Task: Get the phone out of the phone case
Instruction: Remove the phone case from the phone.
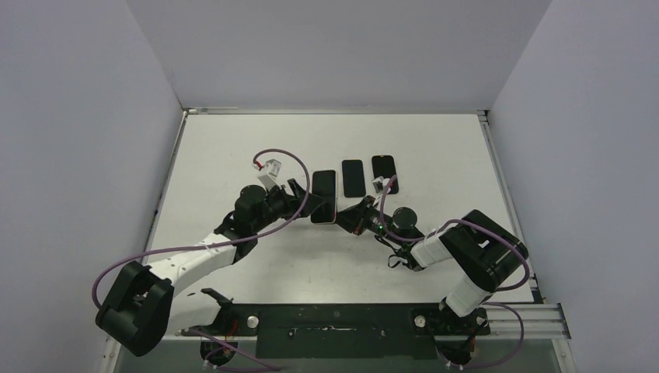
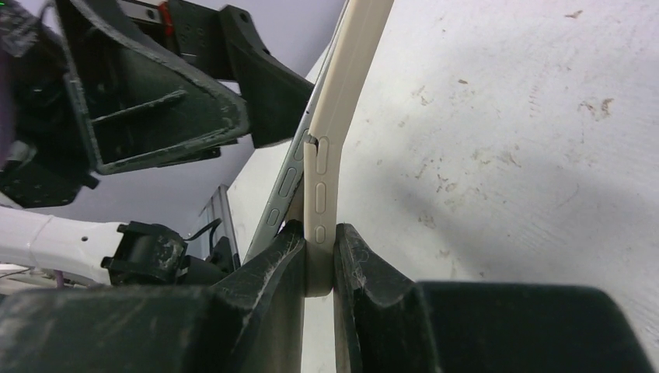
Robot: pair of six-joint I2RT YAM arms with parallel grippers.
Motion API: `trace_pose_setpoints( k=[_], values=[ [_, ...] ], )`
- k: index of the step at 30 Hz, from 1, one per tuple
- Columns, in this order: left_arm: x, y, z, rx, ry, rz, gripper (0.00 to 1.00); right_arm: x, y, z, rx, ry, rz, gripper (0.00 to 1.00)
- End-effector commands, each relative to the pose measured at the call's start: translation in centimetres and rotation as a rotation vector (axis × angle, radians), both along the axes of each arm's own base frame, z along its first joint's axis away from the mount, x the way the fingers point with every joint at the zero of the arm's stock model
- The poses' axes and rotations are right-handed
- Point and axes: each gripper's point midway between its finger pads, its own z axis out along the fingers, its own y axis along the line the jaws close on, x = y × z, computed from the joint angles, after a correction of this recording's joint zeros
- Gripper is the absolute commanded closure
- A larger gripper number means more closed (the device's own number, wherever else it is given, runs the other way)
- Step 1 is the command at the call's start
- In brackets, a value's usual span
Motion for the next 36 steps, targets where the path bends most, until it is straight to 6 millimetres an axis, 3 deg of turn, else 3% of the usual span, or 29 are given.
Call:
trace_pose_setpoints(
  k=[1,9,14,25,36],
  values=[
    [0.6,0.2,1.4,0.192,-0.097,0.046,0.27,0.8,-0.2,3.7,0.110,-0.115,-0.044,1.00],
    [-0.9,-1.4,1.5,0.473,-0.237,0.027,0.23,1.2,-0.2,2.6,0.098,-0.074,-0.067,1.00],
    [-2.0,-1.0,1.4,0.643,-0.359,0.018,0.23,1.3,-0.2,2.5,0.104,-0.048,-0.071,1.00],
    [-4.3,-1.4,2.8,0.780,-0.806,-0.069,0.24,1.0,-0.2,3.1,0.117,-0.027,-0.069,1.00],
    [-3.9,-0.9,3.2,0.838,-0.964,-0.017,0.34,0.5,0.0,3.9,0.133,-0.036,-0.049,1.00]
  ],
)
